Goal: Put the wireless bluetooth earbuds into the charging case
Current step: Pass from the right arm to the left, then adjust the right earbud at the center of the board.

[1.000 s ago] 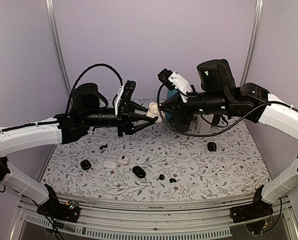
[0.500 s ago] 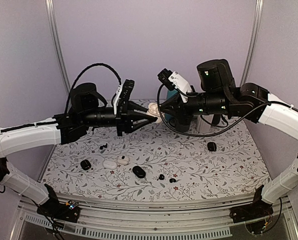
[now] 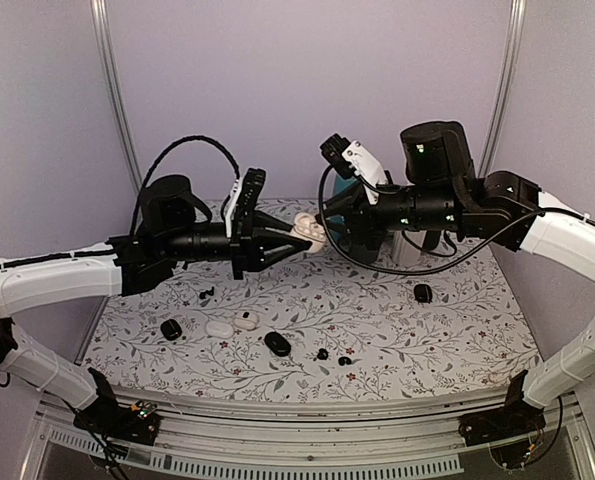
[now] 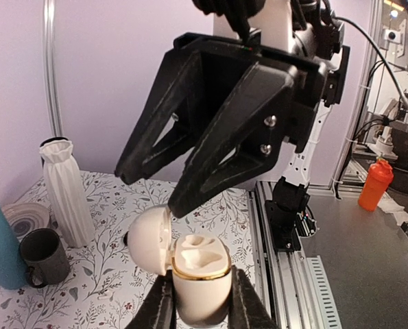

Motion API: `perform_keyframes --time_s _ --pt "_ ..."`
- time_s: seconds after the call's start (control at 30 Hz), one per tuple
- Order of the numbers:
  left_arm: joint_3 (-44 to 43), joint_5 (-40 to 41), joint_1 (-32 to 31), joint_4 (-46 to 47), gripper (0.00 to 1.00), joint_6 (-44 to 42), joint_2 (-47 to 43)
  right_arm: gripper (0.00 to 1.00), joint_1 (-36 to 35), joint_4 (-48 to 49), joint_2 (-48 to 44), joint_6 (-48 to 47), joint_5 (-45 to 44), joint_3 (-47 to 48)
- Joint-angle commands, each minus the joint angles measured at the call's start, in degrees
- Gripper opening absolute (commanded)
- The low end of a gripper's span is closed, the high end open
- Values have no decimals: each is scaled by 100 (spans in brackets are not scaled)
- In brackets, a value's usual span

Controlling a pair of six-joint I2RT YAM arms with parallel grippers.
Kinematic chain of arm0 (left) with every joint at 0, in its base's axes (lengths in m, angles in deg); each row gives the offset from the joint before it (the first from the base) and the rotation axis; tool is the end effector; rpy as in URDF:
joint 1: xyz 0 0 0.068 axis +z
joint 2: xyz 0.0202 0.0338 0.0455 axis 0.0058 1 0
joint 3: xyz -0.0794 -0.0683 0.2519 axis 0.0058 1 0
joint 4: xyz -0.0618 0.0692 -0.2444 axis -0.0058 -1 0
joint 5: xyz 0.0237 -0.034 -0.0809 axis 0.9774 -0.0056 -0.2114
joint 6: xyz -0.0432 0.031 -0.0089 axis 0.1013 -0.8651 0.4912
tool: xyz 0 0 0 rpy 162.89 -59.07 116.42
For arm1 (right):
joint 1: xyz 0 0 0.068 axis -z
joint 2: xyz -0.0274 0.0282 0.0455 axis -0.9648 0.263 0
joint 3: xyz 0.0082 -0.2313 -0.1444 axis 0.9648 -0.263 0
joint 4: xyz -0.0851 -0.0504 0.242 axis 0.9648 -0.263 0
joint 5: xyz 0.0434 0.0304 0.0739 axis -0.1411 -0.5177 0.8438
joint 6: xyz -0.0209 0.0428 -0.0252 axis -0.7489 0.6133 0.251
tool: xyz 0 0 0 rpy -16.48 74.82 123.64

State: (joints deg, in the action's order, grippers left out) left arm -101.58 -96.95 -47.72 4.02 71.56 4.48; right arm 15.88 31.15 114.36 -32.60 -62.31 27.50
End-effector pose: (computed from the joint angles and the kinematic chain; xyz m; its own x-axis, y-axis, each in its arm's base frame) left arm 0.1937 -0.2474 0.3373 -0.1099 0.0057 -0.9939 0.9904 0.0852 -0.1091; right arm 0.1645 0.2722 0.4153 -0.0883 -0.4043 -0.9104 -0.8739 0.4700 -0.1239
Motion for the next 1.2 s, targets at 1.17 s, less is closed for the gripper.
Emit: perform_keyframes --time_s 1.17 --pt "1245 1726 319 1520 0 231 -937 48 2095 1501 -1172 4707 -777 -3641"
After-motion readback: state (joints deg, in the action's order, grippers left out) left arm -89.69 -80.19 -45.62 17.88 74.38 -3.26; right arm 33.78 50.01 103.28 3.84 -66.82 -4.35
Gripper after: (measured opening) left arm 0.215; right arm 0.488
